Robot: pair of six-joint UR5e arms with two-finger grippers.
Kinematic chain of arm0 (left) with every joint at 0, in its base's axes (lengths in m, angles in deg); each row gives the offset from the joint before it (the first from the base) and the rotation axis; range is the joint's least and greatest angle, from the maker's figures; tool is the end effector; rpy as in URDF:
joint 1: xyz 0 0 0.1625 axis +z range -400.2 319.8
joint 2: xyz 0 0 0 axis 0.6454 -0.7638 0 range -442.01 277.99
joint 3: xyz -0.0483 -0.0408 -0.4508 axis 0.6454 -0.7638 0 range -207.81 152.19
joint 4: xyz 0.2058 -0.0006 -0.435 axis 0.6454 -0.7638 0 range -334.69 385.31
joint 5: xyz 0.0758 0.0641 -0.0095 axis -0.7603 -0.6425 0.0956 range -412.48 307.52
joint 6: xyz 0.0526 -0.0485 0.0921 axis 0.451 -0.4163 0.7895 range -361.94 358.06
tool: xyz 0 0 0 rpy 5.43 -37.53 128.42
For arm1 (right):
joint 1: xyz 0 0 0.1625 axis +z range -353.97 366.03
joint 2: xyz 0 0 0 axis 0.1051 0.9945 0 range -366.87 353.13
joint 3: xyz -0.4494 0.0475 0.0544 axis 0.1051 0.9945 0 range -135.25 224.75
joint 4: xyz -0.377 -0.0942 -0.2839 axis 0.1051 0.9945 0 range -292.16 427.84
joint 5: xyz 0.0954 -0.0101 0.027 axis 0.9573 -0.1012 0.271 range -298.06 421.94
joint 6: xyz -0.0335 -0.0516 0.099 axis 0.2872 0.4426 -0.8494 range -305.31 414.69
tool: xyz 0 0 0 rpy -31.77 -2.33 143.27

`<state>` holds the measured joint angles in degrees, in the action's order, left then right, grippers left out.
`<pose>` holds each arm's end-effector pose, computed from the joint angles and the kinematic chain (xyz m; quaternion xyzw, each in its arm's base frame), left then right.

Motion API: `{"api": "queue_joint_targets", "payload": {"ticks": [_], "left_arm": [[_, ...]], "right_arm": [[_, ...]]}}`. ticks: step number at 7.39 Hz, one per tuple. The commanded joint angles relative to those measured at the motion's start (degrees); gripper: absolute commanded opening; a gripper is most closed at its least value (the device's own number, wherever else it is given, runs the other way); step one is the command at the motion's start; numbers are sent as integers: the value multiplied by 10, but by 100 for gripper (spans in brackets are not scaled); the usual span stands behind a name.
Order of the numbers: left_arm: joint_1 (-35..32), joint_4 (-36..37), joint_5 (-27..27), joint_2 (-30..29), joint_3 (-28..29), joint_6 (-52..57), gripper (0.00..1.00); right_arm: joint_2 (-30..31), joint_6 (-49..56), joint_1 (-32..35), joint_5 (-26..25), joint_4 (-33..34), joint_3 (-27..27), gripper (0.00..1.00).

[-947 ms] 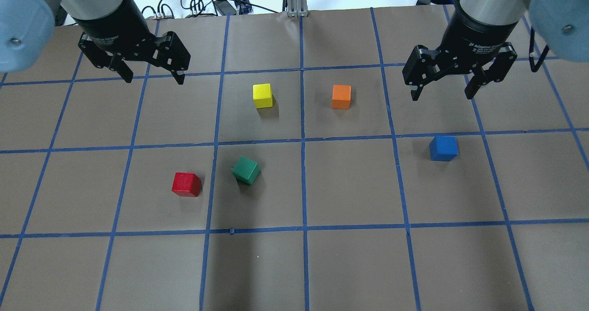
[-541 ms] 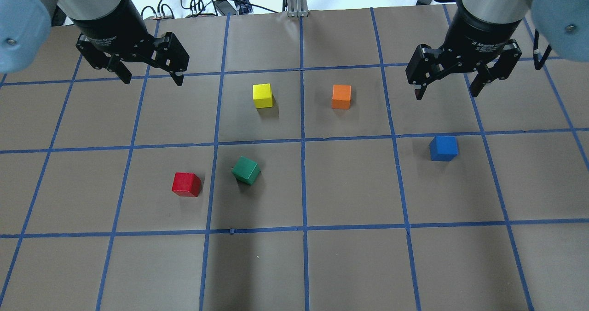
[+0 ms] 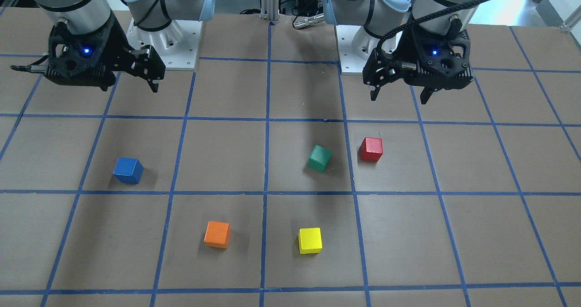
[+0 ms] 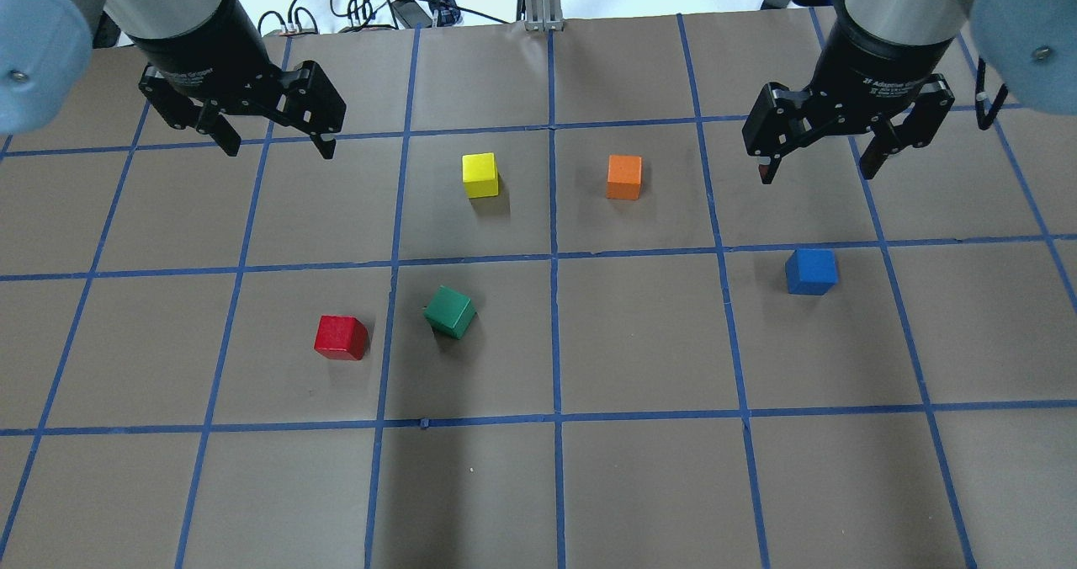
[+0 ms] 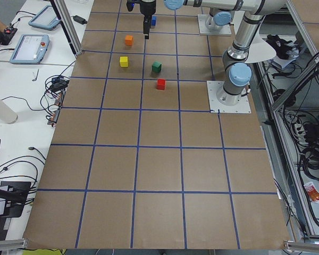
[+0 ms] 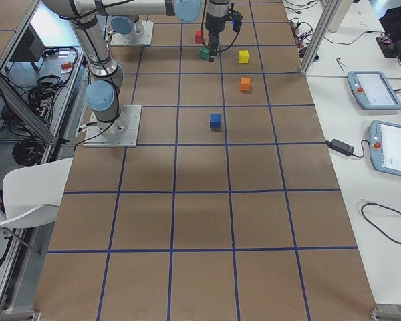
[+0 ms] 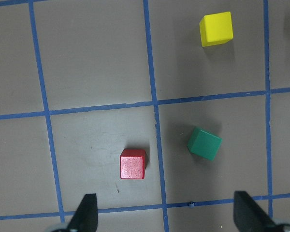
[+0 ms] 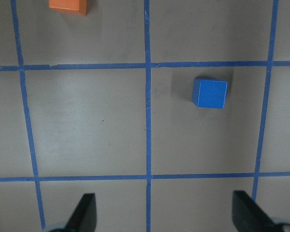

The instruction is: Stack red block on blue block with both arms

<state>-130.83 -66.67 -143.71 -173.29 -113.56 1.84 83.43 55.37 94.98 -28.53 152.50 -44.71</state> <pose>-0.1371 -0.5722 0.5268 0.0383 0.9992 -0.0083 0.0110 0.1222 -0.5526 0.5005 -0.0031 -0.9992 -0.0393 0.0035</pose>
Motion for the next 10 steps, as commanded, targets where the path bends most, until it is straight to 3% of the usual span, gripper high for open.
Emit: {"api": "queue_joint_targets", "payload": {"ticks": [1, 4, 6, 10], "left_arm": [[1, -9, 0, 0, 0, 0, 100], [19, -7, 6, -18, -20, 27, 100], [55, 29, 6, -19, -113, 56, 100], [113, 298, 10, -51, -331, 125, 100]], "right_arm": [[0, 0, 0, 3, 1, 3, 100], [-1, -1, -1, 2, 2, 1, 100], [-1, 0, 0, 2, 1, 0, 100], [-1, -1, 0, 3, 2, 4, 100]]}}
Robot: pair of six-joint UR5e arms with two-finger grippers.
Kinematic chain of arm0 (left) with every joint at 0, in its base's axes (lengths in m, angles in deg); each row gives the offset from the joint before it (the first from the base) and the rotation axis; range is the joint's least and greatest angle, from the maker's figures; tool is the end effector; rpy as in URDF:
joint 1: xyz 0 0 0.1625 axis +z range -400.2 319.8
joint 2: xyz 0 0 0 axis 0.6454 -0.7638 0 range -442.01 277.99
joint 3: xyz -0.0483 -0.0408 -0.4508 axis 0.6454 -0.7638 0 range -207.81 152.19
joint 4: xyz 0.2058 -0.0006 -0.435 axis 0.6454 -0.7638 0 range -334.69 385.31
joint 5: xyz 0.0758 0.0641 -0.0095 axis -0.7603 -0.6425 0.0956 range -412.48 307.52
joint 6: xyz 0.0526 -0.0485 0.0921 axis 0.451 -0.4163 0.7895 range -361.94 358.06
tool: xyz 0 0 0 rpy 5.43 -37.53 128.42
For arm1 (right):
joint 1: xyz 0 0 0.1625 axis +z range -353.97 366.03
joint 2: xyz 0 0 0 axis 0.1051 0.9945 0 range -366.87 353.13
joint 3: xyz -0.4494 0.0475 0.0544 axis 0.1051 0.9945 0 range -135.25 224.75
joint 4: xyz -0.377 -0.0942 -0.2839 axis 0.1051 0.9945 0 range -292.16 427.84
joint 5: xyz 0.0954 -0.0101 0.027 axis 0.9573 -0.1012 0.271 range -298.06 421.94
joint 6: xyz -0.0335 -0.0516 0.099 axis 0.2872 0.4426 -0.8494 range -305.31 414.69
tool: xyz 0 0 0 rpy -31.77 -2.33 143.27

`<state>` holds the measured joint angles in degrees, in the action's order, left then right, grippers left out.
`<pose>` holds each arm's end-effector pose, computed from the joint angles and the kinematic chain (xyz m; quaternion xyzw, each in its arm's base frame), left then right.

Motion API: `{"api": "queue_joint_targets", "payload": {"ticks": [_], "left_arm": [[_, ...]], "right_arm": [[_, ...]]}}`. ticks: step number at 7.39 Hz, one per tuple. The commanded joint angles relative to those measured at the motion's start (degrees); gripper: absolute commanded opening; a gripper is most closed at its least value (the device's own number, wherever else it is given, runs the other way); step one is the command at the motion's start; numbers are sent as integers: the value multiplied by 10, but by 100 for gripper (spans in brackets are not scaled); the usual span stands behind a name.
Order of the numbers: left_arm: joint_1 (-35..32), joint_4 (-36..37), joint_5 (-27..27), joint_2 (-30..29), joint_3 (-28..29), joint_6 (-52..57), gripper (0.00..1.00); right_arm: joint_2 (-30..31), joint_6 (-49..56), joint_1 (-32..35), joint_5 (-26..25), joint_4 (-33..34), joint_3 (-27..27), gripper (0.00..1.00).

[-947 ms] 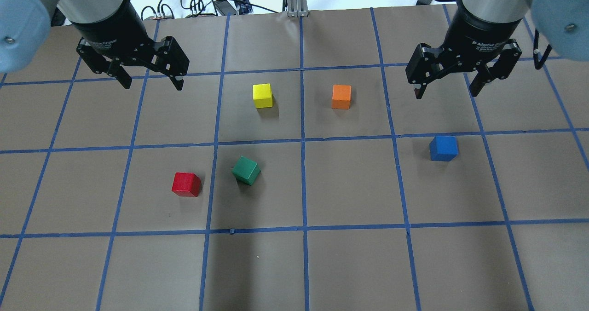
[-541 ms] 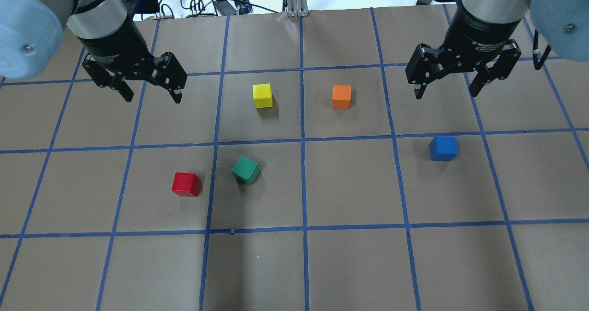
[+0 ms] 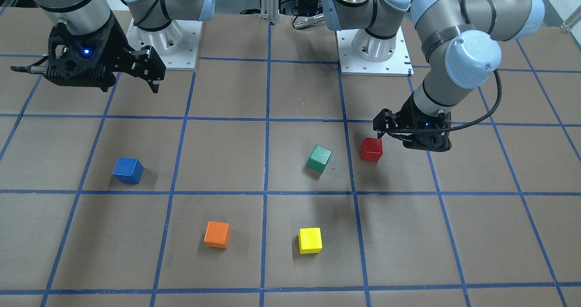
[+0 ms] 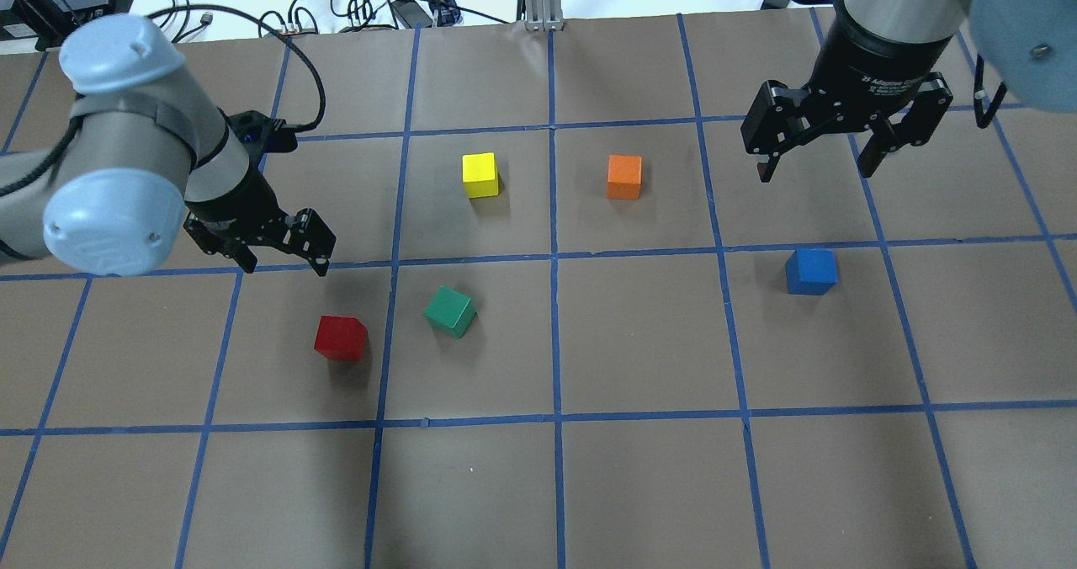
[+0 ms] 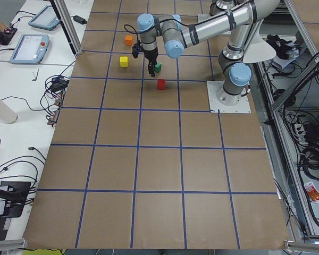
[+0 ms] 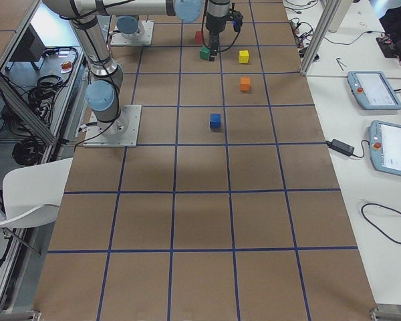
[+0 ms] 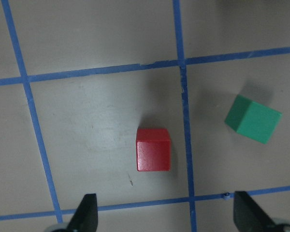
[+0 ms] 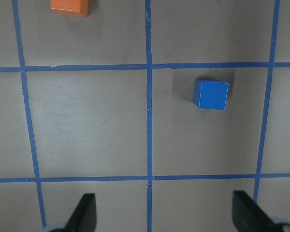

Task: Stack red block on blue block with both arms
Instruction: 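Lower the left gripper over the red cube and close on it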

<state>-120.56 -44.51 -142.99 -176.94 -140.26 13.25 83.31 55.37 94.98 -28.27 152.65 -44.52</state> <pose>-0.0410 -0.5486 0.2752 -0.0485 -0.9968 -0.0623 0.0091 0.1227 -0.5540 0.5014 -0.0031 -0.9993 -0.0374 0.0013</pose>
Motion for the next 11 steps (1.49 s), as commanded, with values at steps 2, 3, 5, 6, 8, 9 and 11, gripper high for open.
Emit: {"api": "queue_joint_targets", "payload": {"ticks": [2, 3, 5, 6, 8, 9, 11], "left_arm": [[7, 150, 26, -38, -131, 23, 100], [6, 177, 27, -46, -144, 27, 100], [1, 198, 27, -58, -146, 44, 97], [-4, 202, 25, -63, -145, 44, 61], [-15, 237, 24, -63, -146, 40, 0], [-16, 239, 21, -61, -144, 36, 0], [-26, 228, 35, -39, -120, 10, 0]], "right_arm": [[0, 2, -1, -1, -1, 0, 100], [0, 1, -1, -1, -1, 0, 100], [0, 2, -1, -1, 0, -2, 100], [0, 2, -1, 0, 2, -2, 100], [-1, 2, -1, -1, 2, -4, 100], [-1, 2, 0, 0, 2, -4, 100], [-1, 0, -1, 0, 2, -5, 100]]}}
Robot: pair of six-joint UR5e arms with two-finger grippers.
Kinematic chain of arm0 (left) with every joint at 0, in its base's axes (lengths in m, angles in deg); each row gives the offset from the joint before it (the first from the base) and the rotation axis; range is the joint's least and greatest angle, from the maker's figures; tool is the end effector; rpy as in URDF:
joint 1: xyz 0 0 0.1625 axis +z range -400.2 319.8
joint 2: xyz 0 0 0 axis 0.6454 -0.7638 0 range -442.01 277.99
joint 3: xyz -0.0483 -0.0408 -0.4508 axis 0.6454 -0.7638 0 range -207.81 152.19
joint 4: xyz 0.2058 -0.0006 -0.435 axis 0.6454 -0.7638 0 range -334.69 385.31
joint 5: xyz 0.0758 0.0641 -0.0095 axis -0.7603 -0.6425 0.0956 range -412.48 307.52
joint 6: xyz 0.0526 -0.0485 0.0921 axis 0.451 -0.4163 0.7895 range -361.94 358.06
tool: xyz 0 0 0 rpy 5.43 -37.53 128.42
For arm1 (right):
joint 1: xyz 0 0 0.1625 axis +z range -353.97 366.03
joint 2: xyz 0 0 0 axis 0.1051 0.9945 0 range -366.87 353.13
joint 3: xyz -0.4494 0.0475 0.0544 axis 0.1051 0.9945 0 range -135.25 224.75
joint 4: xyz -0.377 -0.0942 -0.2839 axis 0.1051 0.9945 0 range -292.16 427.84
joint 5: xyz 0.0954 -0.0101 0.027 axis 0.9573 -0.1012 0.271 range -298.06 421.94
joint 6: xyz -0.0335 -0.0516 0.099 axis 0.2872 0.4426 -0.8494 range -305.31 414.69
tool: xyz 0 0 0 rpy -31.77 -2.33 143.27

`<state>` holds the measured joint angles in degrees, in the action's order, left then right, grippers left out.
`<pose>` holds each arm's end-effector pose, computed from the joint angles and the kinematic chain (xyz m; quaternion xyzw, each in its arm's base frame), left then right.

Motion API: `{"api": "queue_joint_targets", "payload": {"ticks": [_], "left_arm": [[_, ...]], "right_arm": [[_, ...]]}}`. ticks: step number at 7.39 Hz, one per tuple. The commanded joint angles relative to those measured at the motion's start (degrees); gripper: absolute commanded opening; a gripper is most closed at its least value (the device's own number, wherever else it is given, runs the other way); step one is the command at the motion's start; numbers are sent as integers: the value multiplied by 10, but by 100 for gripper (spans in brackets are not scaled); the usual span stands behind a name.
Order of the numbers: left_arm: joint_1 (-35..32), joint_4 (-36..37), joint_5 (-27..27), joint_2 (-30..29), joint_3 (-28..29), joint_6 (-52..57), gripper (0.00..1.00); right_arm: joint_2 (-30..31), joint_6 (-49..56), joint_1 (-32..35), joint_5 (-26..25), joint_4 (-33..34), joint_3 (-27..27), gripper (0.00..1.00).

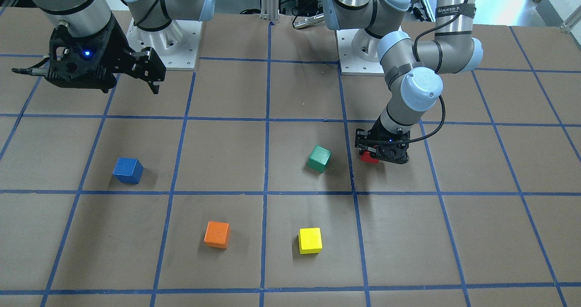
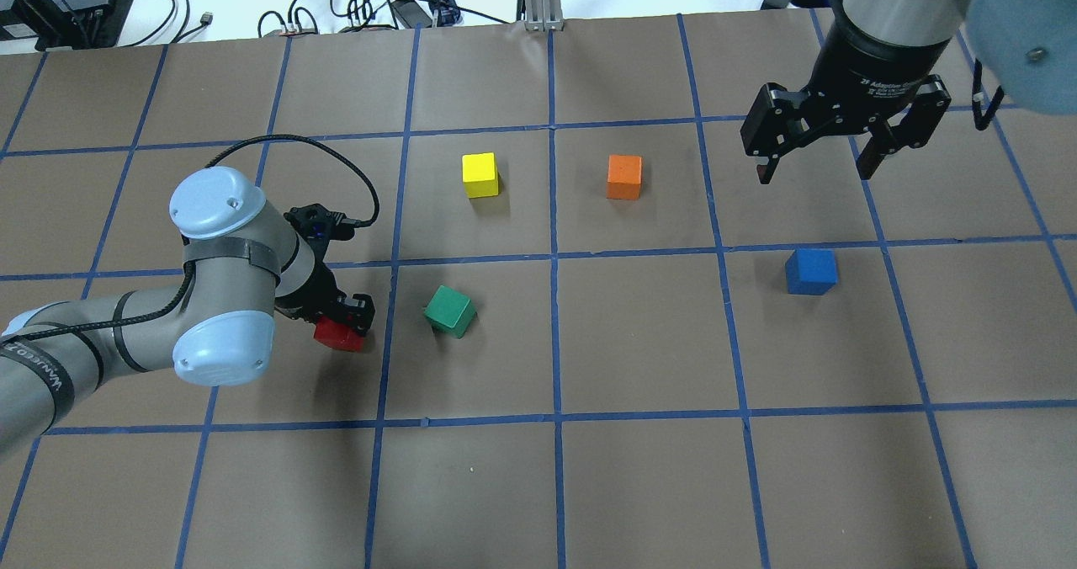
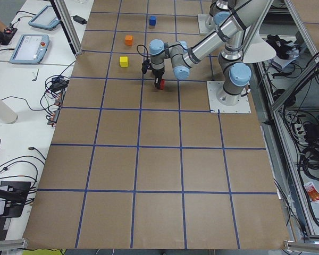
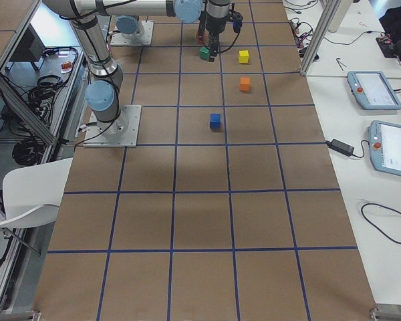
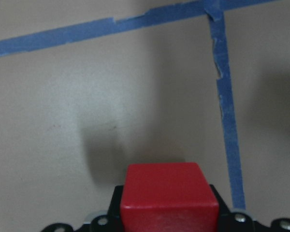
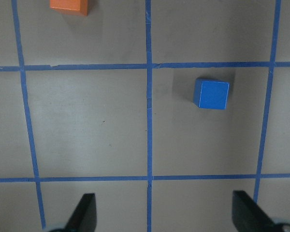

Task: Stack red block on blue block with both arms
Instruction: 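Carry the red cube with the left gripper toward the orange cube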

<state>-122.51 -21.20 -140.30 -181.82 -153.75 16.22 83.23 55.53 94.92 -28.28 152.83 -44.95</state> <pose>-0.0702 -0.5092 0.1595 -0.0908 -0.9955 -0.0150 0.0229 0.1221 -0.5541 0.4967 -0.0023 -0.9992 -0.0402 0.0012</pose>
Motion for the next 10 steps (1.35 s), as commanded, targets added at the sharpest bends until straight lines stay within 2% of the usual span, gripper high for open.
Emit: {"api": "queue_joint_targets", "payload": {"ticks": [1, 3, 4, 5, 6, 7, 8, 10], "left_arm": [[-27, -36, 21, 15, 49, -64, 0], [-98, -167, 46, -5, 193, -137, 0], [-131, -196, 55, -23, 245, -200, 0], [-160, -190, 56, -52, 262, -250, 0], [-193, -154, 54, -84, 265, -278, 0], [-215, -81, 54, -124, 268, -310, 0], [-238, -52, 48, -149, 270, -343, 0], [-270, -49, 33, -200, 322, -391, 0]], "right_arm": [[0, -1, 0, 0, 1, 0, 100], [-1, 0, 0, 0, 13, 0, 100], [-2, 5, 0, 0, 13, 0, 100], [-2, 4, 0, 0, 13, 0, 100], [-2, 6, 0, 0, 13, 0, 100], [-2, 6, 0, 0, 13, 0, 100], [-3, 6, 0, 0, 13, 0, 100], [-3, 7, 0, 0, 14, -1, 100]]}}
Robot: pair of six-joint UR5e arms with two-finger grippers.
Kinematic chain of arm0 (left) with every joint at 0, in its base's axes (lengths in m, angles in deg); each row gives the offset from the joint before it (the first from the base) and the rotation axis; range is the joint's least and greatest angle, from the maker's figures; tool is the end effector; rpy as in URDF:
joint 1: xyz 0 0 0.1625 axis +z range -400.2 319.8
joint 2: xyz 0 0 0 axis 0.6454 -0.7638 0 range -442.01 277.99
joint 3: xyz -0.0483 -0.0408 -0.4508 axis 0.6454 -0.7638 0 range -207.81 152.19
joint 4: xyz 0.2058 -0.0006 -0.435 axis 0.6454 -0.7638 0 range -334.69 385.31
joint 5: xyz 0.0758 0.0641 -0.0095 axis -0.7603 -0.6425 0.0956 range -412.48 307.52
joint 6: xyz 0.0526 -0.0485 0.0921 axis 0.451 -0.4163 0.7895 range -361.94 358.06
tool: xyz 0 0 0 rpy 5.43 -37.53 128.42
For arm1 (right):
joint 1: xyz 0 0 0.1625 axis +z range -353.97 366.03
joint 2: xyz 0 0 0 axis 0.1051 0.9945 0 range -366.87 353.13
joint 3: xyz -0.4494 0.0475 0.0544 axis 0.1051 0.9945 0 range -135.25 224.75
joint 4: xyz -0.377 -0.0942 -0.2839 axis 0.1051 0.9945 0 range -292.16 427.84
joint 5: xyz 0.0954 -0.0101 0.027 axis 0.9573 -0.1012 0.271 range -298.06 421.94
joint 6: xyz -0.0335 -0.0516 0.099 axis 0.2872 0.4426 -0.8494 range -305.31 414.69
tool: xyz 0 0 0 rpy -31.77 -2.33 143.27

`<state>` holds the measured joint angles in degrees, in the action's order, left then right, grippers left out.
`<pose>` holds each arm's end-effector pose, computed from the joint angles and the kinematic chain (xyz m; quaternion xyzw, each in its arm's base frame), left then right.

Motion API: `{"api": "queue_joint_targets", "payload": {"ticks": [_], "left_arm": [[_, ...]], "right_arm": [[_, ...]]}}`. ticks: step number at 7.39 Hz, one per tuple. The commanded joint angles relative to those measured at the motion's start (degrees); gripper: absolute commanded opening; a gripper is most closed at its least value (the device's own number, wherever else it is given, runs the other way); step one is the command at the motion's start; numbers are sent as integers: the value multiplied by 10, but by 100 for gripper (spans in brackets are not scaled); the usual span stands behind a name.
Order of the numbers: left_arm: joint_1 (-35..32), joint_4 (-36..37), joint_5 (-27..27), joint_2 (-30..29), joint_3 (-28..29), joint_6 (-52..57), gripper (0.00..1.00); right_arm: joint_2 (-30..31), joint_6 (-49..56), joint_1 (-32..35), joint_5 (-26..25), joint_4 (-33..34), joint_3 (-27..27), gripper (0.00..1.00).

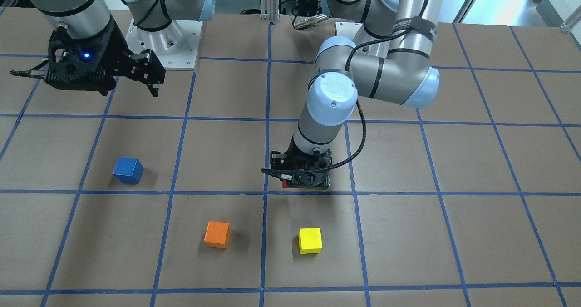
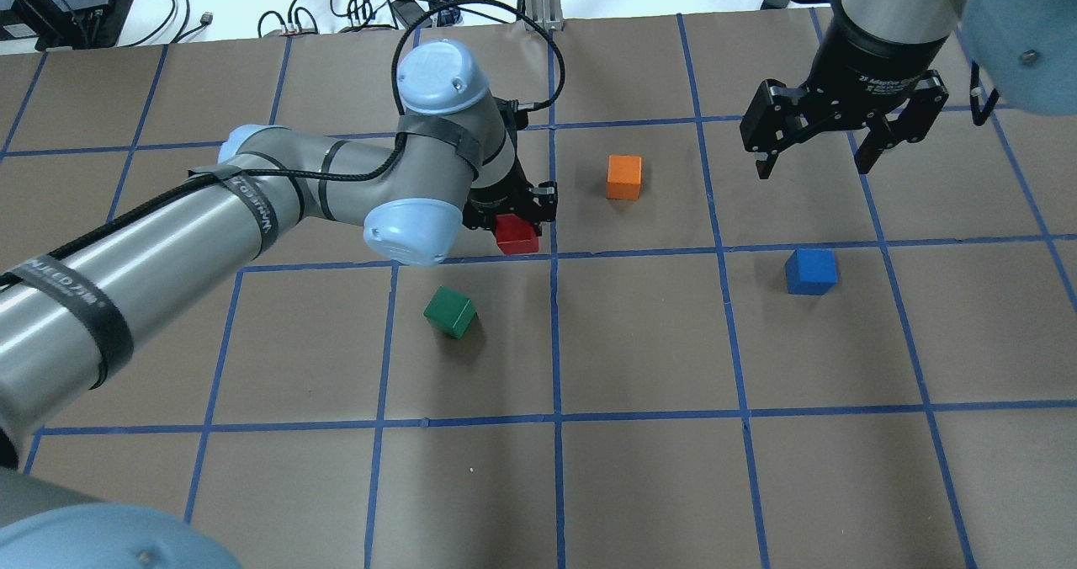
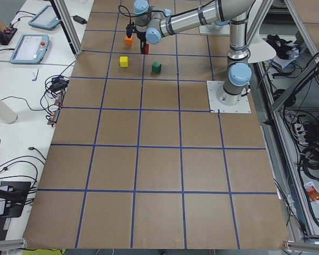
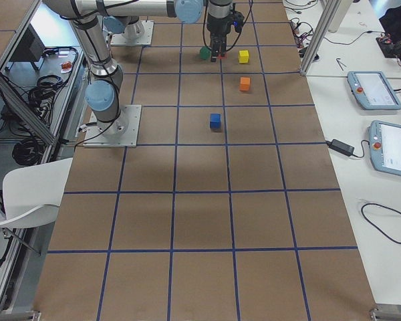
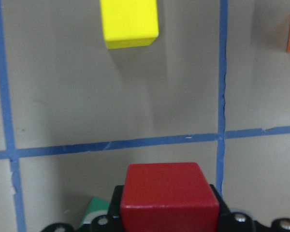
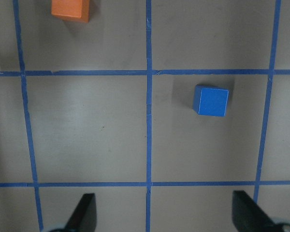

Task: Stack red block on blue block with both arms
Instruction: 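Carry the red cube with the left gripper toward the orange cube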

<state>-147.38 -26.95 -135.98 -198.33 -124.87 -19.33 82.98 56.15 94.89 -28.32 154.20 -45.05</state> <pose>-0.3456 -0.6219 0.2082 -0.0003 -0.9977 0.0194 0.0654 0.1217 -0.5583 0.4955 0.0029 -0.9995 -0.0314 0.0015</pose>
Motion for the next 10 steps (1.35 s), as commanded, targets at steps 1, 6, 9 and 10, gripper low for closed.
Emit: {"api": "queue_joint_targets", "payload": {"ticks": [1, 6, 9, 10], "left_arm": [[-35, 0, -41, -52, 52, -32, 0], [-57, 2, -51, -74, 44, -40, 99], [-7, -95, -61, -20, 55, 19, 100], [19, -156, -58, 12, 80, 38, 100]], "right_arm": [[0, -1, 0, 1, -1, 0, 100], [-1, 1, 0, 0, -1, 0, 100], [0, 2, 0, 1, -1, 0, 100], [-1, 1, 0, 1, -1, -1, 100]]}}
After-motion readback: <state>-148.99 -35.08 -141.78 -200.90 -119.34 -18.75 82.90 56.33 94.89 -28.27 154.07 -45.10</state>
